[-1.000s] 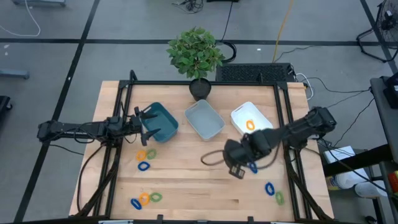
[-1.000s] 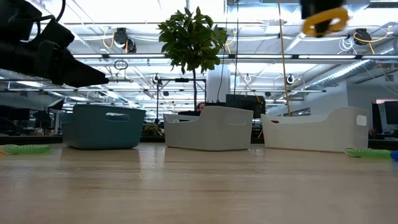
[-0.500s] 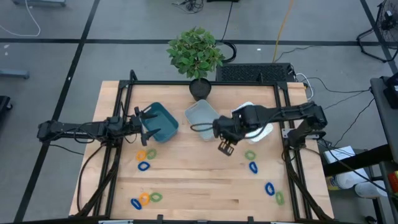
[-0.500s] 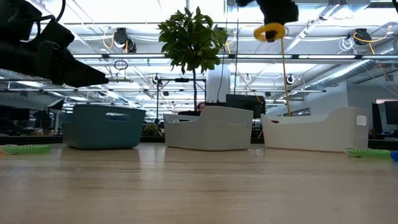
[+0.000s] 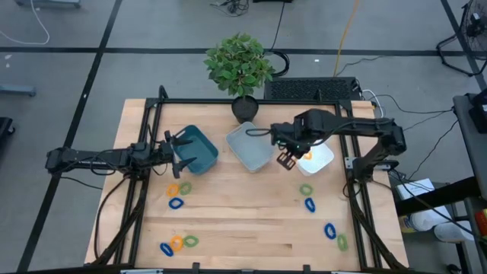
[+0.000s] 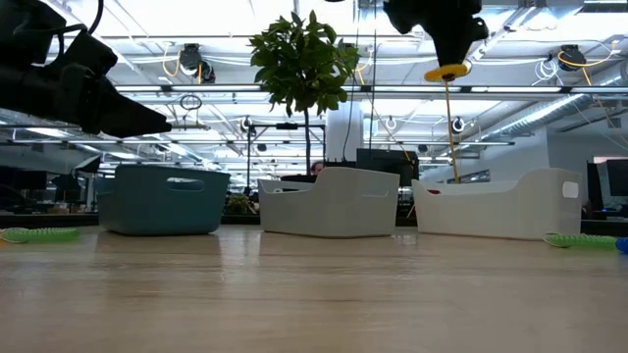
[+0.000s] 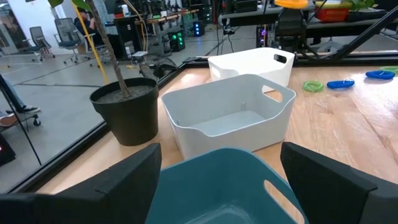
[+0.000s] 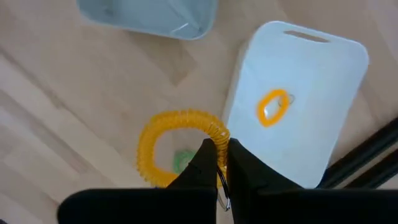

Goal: Sort spring keychains
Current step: Put the bottom right yellow spring keychain into the white bin

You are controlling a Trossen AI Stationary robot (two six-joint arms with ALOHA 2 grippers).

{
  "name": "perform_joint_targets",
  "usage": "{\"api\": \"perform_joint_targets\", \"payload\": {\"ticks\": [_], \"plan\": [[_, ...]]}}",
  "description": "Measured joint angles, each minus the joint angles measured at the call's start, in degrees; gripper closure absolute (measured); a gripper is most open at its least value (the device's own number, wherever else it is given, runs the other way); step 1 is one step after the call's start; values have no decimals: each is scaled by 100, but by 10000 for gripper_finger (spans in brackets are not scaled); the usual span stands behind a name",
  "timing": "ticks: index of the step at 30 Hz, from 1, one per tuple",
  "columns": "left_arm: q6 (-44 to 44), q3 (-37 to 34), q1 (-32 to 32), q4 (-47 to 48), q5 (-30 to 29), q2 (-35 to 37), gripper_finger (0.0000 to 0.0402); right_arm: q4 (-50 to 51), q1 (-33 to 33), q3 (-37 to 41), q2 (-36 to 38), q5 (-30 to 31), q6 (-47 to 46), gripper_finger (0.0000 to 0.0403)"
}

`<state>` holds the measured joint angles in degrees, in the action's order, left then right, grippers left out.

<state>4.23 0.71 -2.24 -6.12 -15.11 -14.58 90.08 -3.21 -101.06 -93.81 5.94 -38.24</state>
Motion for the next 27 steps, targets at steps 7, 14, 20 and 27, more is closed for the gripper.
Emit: {"api": "perform_joint_targets", "payload": {"ticks": [7, 14, 20, 27], "plan": [[0, 0, 2, -12, 0, 1, 66, -134, -531, 596, 239, 57, 14, 402], [0, 1, 2, 6, 0, -1, 66, -597, -932, 1483, 532, 180, -4, 402], [0, 1, 1, -8, 0, 0, 66, -1343, -1135, 2291, 801, 163, 13, 403], [0, 0, 0, 4, 0, -1, 66, -1883, -1397, 3025, 982, 151, 179, 403]]}}
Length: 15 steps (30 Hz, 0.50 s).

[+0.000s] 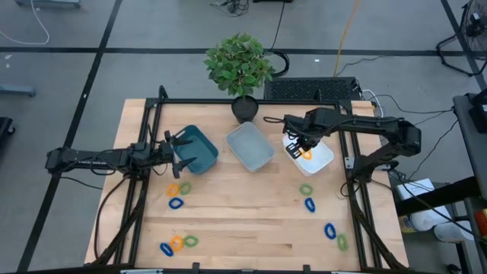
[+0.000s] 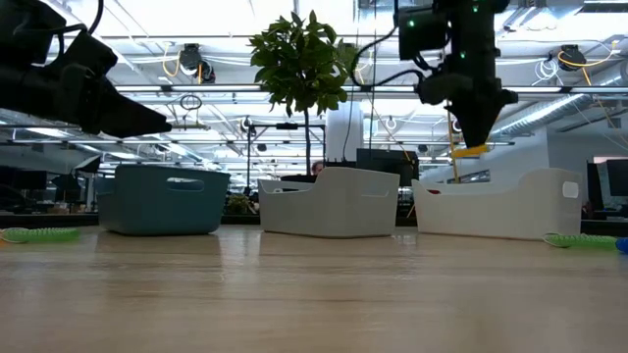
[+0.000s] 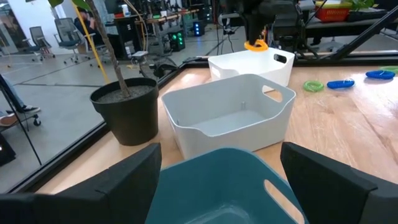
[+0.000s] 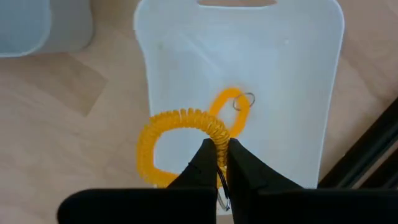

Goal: Sort spring keychains
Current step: Put the bottom right yellow spring keychain into the white bin

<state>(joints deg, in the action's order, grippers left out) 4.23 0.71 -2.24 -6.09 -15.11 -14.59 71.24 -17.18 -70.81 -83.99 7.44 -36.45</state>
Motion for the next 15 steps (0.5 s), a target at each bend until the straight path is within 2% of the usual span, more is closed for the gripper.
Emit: {"api": "perform_joint_targets", "payload": {"ticks": [15], "plan": [[0, 0, 2, -9, 0, 0, 66, -985, -546, 1151, 4, 179, 442, 403]]}}
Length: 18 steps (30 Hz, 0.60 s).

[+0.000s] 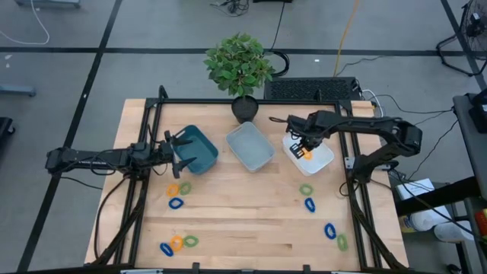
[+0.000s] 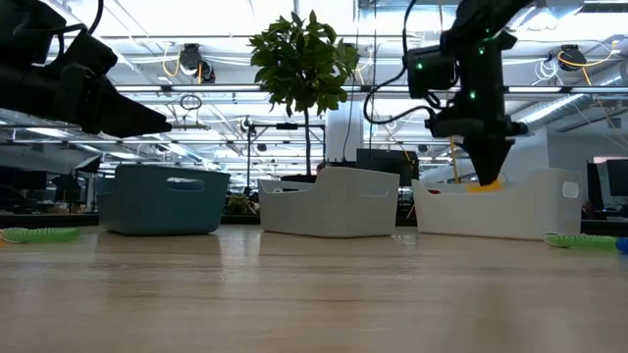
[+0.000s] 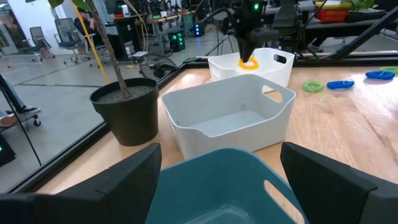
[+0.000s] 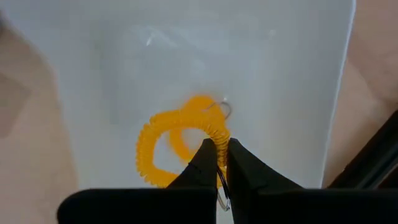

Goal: Sort spring keychains
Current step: Put the bottom right yellow spring keychain into the white bin

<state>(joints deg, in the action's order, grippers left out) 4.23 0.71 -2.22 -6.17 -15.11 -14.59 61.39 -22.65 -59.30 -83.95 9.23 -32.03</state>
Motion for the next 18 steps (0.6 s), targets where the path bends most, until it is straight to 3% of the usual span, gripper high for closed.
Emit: {"api": "perform_joint_targets", "payload": {"ticks": [18], "plan": [[0, 1, 0, -1, 0, 0, 66, -1121, -64, 1022, 1, 114, -24, 403]]}}
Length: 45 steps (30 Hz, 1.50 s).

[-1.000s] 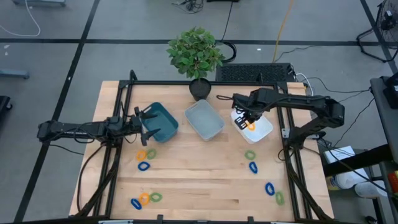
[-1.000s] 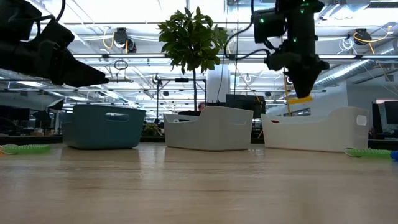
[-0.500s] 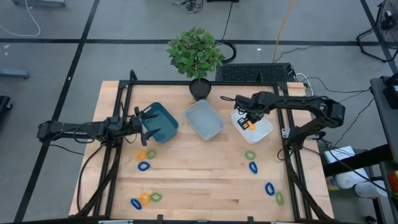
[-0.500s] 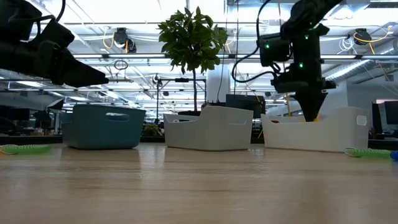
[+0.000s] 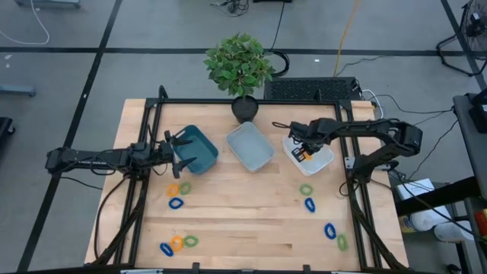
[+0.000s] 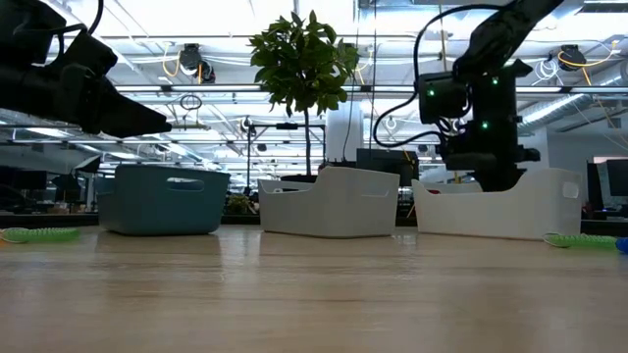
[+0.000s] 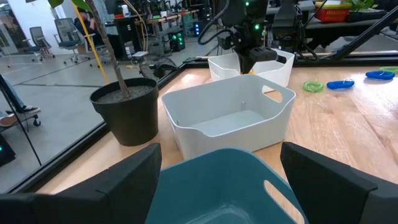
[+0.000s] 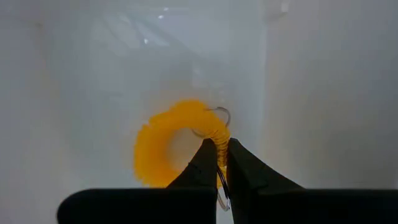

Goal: Sort spring keychains
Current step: Put the bottom right yellow spring keychain into the white bin, then put the bottom right blue spring keychain into the gray bin

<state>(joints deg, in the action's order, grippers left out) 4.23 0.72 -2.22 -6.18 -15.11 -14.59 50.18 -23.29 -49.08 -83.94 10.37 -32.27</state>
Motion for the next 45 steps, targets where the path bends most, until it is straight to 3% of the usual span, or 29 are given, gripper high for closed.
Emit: {"api": "perform_joint_targets", "payload": {"ticks": [9, 23, 30, 36, 45], "plan": [[0, -1, -2, -1, 0, 0, 66, -239, 2, 182, 0, 4, 0, 365], [0, -1, 0, -1, 0, 0, 66, -237, 2, 182, -2, -9, 3, 181], [0, 1, 0, -1, 0, 0, 66, -239, 4, 182, 115, -15, 39, 114], [0, -1, -2, -1, 0, 0, 66, -215, 53, 182, 312, -25, 58, 93], [0, -1, -1, -1, 0, 2, 66, -128, 367, -106, 754, -317, 149, 96]]}}
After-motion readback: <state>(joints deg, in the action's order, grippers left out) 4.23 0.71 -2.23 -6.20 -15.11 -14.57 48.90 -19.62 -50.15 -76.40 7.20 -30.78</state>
